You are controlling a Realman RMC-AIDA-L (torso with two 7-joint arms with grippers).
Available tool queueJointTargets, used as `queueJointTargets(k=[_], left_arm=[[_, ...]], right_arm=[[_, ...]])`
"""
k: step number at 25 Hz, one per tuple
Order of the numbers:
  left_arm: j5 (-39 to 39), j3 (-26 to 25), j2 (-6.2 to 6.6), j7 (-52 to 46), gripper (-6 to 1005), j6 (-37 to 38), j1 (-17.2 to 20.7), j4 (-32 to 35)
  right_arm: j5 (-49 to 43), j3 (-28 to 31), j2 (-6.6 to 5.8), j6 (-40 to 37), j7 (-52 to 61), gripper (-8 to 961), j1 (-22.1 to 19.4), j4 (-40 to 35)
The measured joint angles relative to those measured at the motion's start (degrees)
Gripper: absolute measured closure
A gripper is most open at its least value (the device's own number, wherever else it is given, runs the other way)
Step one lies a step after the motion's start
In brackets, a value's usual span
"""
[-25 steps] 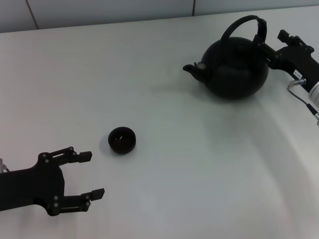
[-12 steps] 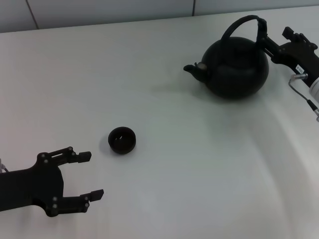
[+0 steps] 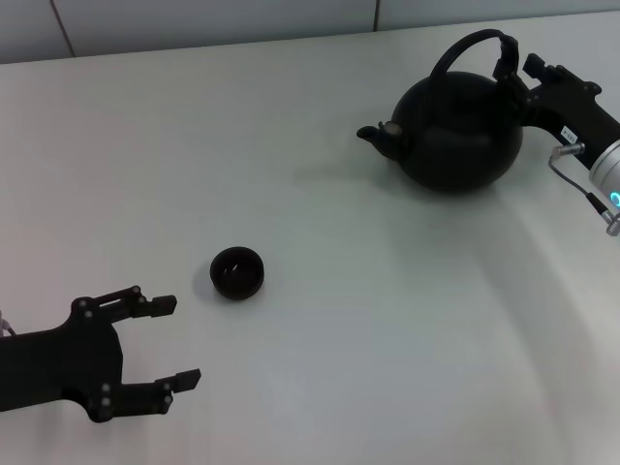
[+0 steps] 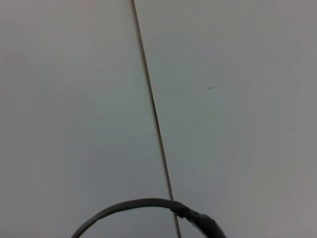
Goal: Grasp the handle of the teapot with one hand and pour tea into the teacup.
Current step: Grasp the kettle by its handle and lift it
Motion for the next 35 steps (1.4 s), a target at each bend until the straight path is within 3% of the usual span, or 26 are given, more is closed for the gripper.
queueJointTargets(k=[3, 11, 17, 35], left_arm=[[0.00, 0.00, 0.11, 0.13, 157, 0.00, 0.35, -0.02], [0.00, 0.00, 0.20, 0.29, 157, 0.01, 1.14, -0.30], [0.00, 0.00, 0.40, 0.36, 157, 0.28, 1.48, -0.29], [0.17, 0.00, 0.72, 1.25, 157, 0.00, 2.05, -0.45]], right_arm=[[0.14, 0.00, 0.02, -0.33, 0.07, 532, -0.18, 0.00], [0.23, 0.45, 0.15, -0.88, 0.23, 771, -0.51, 0.19], [0.27, 0.47, 0.17, -1.90, 0.09, 838, -0.70, 0.39], [-1.34, -0.11, -0.02, -10.58, 0.31, 840, -3.33, 0.13]])
